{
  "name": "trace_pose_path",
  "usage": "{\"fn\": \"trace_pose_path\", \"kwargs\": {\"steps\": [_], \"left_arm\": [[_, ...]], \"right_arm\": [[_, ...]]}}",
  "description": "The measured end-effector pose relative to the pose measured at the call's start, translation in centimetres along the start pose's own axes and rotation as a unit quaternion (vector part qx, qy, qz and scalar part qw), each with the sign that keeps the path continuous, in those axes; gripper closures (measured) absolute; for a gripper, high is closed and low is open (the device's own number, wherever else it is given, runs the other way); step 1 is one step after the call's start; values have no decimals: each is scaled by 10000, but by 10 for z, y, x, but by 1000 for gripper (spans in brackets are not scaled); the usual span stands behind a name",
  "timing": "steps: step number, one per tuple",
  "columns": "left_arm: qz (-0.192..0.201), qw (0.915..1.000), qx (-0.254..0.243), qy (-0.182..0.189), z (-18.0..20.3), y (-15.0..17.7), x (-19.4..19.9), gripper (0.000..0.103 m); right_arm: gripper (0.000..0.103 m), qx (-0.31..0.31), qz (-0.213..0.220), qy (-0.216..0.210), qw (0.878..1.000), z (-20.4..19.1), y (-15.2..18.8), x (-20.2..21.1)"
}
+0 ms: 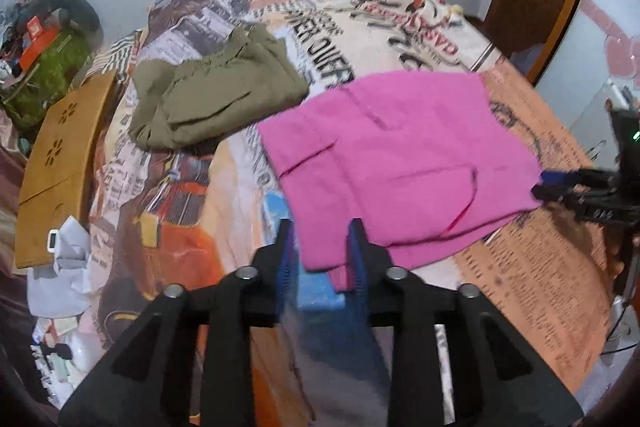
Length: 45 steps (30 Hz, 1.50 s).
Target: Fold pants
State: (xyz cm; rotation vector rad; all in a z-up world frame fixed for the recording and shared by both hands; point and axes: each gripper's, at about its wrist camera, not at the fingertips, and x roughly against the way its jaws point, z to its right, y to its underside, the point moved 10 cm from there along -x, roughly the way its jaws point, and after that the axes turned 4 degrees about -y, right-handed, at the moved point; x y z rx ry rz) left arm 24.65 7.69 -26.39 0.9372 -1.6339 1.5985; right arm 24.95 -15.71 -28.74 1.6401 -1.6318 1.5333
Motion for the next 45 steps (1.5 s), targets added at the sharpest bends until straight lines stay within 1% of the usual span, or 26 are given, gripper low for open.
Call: {"fn": "trace_pose_path", "kwargs": {"steps": [3, 8, 10, 11, 13, 16, 17, 19, 21, 23, 25, 27, 29, 30, 32, 35, 37, 39, 42, 45], "left_arm": [[54, 9997, -52, 231, 16, -11, 0, 67], [-191, 9979, -252, 559, 53, -18, -21, 65], [-335, 9975, -322, 529, 61, -15, -33, 62], [-365, 9974, -380, 494, 63, -12, -38, 62], [-274, 9972, -577, 384, 66, -6, -40, 61], [-165, 9957, -888, 187, 70, -3, -35, 60], [-158, 9956, -908, 196, 70, -4, -34, 59], [-185, 9960, -824, 288, 66, -7, -32, 58], [-171, 9972, -636, 354, 58, -14, -28, 58], [-18, 9987, -467, 225, 45, -27, -22, 55], [223, 9992, -339, 40, 29, -44, -15, 44], [418, 9988, -237, -116, 15, -59, -10, 39], [598, 9978, -93, -267, -4, -77, -8, 38], [647, 9974, -30, -326, -12, -84, -8, 37], [676, 9968, 101, -413, -28, -94, -12, 36], [624, 9964, 290, -499, -48, -107, -27, 35], [503, 9965, 385, -543, -58, -110, -41, 35], [350, 9971, 454, -509, -63, -109, -57, 35], [87, 9976, 456, -505, -64, -104, -83, 35], [-226, 9977, 377, -514, -59, -94, -108, 35]], "right_arm": [[51, -39, -40, 10, 10000, -3, -2, 5], [51, 307, 97, -281, 9991, -38, -17, 12], [51, 496, 74, -309, 9983, -50, -19, 6], [51, 589, -5, -280, 9979, -53, -17, -1], [51, 637, -149, -274, 9975, -53, -10, -15], [48, 487, -89, -426, 9979, -47, -11, -14], [48, 407, -110, -410, 9983, -44, -12, -11], [48, 297, -70, -362, 9989, -37, -17, -5], [48, 207, 63, -328, 9992, -28, -27, 6], [48, 171, 212, -215, 9994, -19, -36, 16], [48, 158, 355, -134, 9992, -9, -47, 25], [47, 165, 533, -111, 9984, -2, -61, 32], [45, 173, 658, 8, 9977, 4, -75, 34], [45, 187, 722, 86, 9972, 8, -83, 33], [45, 158, 793, 113, 9967, 13, -95, 30], [45, 123, 834, 77, 9964, 19, -107, 21], [45, 155, 815, 132, 9965, 22, -114, 10], [45, 186, 739, 246, 9968, 29, -120, -2], [45, 133, 659, 433, 9968, 44, -128, -17], [45, -94, 611, 473, 9970, 62, -136, -30]]}}
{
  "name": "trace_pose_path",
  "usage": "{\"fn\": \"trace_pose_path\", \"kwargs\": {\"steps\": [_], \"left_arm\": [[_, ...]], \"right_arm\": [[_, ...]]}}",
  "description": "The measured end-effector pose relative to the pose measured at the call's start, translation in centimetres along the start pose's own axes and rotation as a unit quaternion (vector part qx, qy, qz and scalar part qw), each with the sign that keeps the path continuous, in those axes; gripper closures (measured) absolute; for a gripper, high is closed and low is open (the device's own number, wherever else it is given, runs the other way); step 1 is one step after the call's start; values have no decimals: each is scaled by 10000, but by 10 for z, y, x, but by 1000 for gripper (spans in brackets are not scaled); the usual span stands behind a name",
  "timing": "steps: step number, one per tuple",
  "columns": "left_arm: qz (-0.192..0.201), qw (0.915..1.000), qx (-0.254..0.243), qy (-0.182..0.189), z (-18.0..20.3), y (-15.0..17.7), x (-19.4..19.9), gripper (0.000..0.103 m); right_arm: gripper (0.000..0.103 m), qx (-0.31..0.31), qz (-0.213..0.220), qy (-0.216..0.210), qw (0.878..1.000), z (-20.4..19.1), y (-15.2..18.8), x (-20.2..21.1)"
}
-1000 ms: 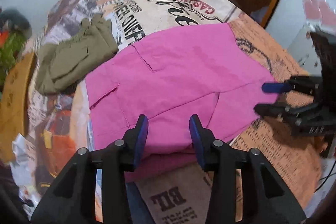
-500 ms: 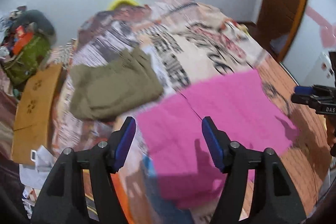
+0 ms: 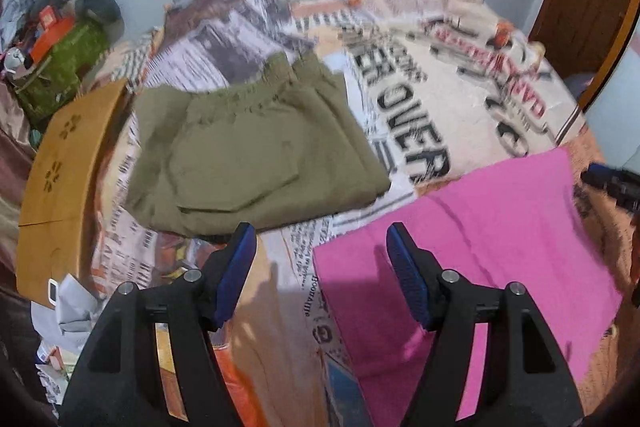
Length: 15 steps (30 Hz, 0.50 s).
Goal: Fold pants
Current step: 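Pinch the folded pants edge with the left tool while the right tool pinches it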
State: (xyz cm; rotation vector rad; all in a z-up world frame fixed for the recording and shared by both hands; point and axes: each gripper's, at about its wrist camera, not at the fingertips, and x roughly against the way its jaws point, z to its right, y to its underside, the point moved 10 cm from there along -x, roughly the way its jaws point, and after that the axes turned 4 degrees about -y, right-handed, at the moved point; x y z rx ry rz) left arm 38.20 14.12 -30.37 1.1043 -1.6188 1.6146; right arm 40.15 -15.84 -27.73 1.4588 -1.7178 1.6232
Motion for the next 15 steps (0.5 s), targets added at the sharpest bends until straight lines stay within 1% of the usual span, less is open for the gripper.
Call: {"fn": "trace_pose_path", "kwargs": {"steps": [2, 4, 5, 8, 9, 11, 13, 14, 15], "left_arm": [[-240, 9996, -80, 132, 8, 8, -16, 35], [-474, 9981, -147, 364, 19, 18, -28, 35], [-508, 9978, -198, 379, 24, 22, -32, 35], [-447, 9979, -340, 308, 29, 26, -34, 35], [-464, 9978, -326, 347, 28, 26, -34, 36], [-572, 9964, -200, 596, 28, 27, -34, 43], [-645, 9947, -20, 806, 27, 26, -34, 52], [-651, 9938, 33, 904, 28, 25, -34, 58], [-643, 9931, 58, 975, 30, 25, -32, 69]], "right_arm": [[45, -180, -58, -68, 9998, 10, -4, -12], [45, -330, -114, -85, 9994, 18, -5, -23], [45, -396, -151, -100, 9991, 22, -6, -28], [45, -471, -173, -188, 9986, 24, -6, -38], [45, -476, -145, -193, 9986, 23, -6, -40], [47, -478, -67, -175, 9987, 22, -7, -40], [54, -440, -34, -160, 9989, 19, -7, -41], [62, -394, -47, -153, 9991, 17, -5, -42], [70, -359, -57, -118, 9993, 17, -5, -44]]}}
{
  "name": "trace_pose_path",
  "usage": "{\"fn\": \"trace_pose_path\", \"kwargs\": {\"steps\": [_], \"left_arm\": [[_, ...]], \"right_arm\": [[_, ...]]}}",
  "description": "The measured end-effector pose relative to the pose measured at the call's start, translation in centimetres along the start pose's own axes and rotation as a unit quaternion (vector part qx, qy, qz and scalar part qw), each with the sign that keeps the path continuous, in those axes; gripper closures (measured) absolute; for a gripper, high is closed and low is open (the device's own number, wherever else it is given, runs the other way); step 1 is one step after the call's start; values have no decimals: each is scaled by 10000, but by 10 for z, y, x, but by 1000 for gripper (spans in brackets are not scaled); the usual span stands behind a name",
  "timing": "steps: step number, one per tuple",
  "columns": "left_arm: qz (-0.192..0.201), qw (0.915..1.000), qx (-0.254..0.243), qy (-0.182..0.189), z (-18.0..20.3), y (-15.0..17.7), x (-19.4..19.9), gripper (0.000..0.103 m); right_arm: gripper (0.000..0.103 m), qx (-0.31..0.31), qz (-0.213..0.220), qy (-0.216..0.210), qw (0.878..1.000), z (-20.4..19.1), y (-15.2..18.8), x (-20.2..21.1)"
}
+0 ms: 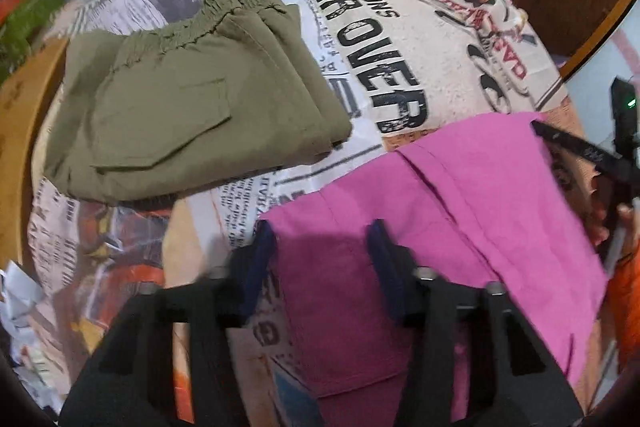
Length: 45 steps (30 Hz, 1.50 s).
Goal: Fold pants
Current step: 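Pinch the folded pants edge with the left tool while the right tool pinches it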
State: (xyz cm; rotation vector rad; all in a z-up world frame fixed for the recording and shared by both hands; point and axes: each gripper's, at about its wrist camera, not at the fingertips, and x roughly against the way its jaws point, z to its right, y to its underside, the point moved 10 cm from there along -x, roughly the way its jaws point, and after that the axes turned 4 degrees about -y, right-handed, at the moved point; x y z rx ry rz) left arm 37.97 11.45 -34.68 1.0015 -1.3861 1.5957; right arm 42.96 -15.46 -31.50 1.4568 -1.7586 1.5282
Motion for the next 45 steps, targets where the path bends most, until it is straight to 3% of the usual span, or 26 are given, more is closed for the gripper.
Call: {"fn": "trace_pose_path", "kwargs": {"steps": [3, 5, 10, 11, 12, 13, 15, 18, 20, 21, 22, 26, 30, 34, 36, 37, 42, 45], "left_arm": [[136, 9998, -44, -143, 4, -1, 4, 84], [221, 9991, -174, -328, 6, 0, 8, 85], [292, 9986, -89, -428, -8, 0, 20, 83], [251, 9988, -57, -424, -13, 1, 21, 82], [215, 9988, -30, -449, -17, 1, 21, 73], [194, 9987, 2, -475, -22, 1, 20, 57], [186, 9984, 37, -532, -25, 1, 16, 37], [134, 9985, -9, -523, -21, 2, 8, 37], [87, 9992, 98, -369, -18, 1, 2, 40], [26, 9996, 135, -254, -16, 2, -2, 47], [-32, 9998, 188, -44, -13, 2, -4, 55], [-276, 9946, 733, 686, -14, 3, -12, 65], [-316, 9904, 984, 913, -16, 3, -11, 74], [-100, 9955, 749, 581, -12, 1, -3, 87], [29, 9983, 583, 16, -19, -2, -1, 100], [80, 9985, 480, -238, -23, -3, -2, 100], [463, 9970, 101, -608, -25, -6, 8, 100], [374, 9973, 219, -588, -28, -4, 3, 99]], "right_arm": [[86, 141, 16, 217, 9997, 2, 1, -1], [93, 188, 11, 292, 9994, 4, 0, -1], [93, 199, -61, 288, 9994, 6, 2, 3], [92, 202, -87, 282, 9994, 7, 3, 4], [91, 194, -68, 278, 9994, 8, 3, 6], [90, 163, -29, 257, 9995, 9, 2, 9], [86, 115, -24, 150, 9998, 9, 1, 13], [77, 84, -1, 139, 9999, 10, 0, 14], [77, 97, -72, 177, 9998, 10, 2, 9], [77, 112, -123, 189, 9997, 9, 3, 6], [77, 126, -163, 187, 9996, 7, 4, 2], [78, 423, -179, 294, 9985, -3, 5, -3], [90, 744, -167, 487, 9959, -9, 6, -7], [95, 860, -86, 611, 9944, -10, 4, -7], [96, 836, -60, 606, 9946, -8, 3, -7], [96, 829, -38, 630, 9946, -7, 2, -6], [98, 748, 362, 965, 9919, -2, -7, 6], [99, 655, 385, 1116, 9908, 2, -11, 6]]}}
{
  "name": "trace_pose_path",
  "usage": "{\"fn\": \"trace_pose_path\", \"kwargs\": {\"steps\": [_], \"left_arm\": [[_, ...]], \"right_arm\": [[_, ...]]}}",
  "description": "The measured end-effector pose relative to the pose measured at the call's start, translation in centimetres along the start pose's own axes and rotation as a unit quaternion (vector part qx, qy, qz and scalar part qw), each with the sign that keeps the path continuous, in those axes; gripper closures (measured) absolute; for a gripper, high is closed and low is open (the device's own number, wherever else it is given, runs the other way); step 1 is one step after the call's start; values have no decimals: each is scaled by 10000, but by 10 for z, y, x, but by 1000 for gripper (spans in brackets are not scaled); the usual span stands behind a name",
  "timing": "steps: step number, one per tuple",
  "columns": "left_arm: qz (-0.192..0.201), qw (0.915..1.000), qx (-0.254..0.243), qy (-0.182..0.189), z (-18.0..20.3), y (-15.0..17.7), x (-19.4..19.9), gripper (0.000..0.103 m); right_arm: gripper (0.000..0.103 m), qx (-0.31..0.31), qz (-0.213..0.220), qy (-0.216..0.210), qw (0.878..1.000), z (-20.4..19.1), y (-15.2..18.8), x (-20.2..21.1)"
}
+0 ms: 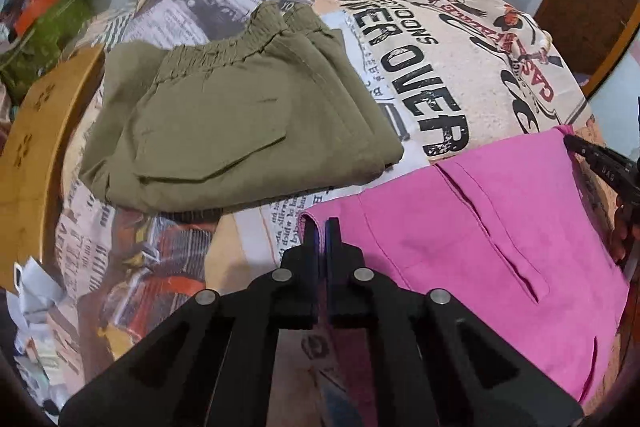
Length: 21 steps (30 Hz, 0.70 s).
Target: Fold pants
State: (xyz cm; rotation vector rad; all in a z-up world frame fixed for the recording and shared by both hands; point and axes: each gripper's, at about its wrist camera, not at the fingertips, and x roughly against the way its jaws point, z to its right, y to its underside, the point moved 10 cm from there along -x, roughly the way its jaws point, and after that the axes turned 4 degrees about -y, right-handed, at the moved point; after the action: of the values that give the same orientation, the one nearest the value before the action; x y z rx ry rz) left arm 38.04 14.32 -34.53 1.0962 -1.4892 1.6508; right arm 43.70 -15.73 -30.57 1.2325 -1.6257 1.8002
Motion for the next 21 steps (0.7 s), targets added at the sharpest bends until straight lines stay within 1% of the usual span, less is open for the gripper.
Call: {"fn": "trace_pose_path", "kwargs": {"steps": [2, 3, 6, 7, 8, 9, 11, 12, 14, 15, 16, 18, 21], "left_arm": [[-166, 9999, -43, 19, 1, 5, -7, 99], [-216, 9997, -96, 13, 1, 5, -9, 96], [-136, 9992, -292, -223, 1, 5, -3, 92], [-76, 9992, -309, -228, 1, 3, 2, 92], [-15, 9994, -308, -159, 1, 1, 7, 92], [36, 9995, -290, -95, 1, -1, 11, 92], [149, 9995, -258, -43, 1, -9, 20, 92], [212, 9994, -256, -7, 3, -12, 24, 91], [298, 9991, -273, 103, 9, -18, 31, 86], [306, 9990, -283, 178, 14, -21, 32, 78], [285, 9987, -300, 288, 21, -22, 31, 67], [114, 9981, -346, 502, 36, -23, 21, 58], [-151, 9978, -506, 411, 46, -18, 2, 58]], "right_arm": [[99, 11, -124, -42, 9999, -1, 1, -5], [98, 96, -213, -37, 9997, -2, 3, -6], [96, 257, -73, 5, 9996, -6, 0, 4], [94, 351, -57, 6, 9994, -8, -1, 9], [86, 443, -26, 17, 9990, -11, -2, 14], [75, 509, 23, 5, 9987, -14, -3, 18], [63, 652, 147, -96, 9977, -24, -7, 26], [62, 719, 190, -199, 9970, -33, -9, 30], [61, 793, 175, -436, 9957, -49, -11, 33], [61, 814, 146, -583, 9949, -58, -12, 32], [61, 831, 107, -694, 9941, -66, -13, 30], [61, 922, -25, -875, 9919, -83, -14, 22], [61, 1085, -337, -887, 9896, -95, -8, 3]]}}
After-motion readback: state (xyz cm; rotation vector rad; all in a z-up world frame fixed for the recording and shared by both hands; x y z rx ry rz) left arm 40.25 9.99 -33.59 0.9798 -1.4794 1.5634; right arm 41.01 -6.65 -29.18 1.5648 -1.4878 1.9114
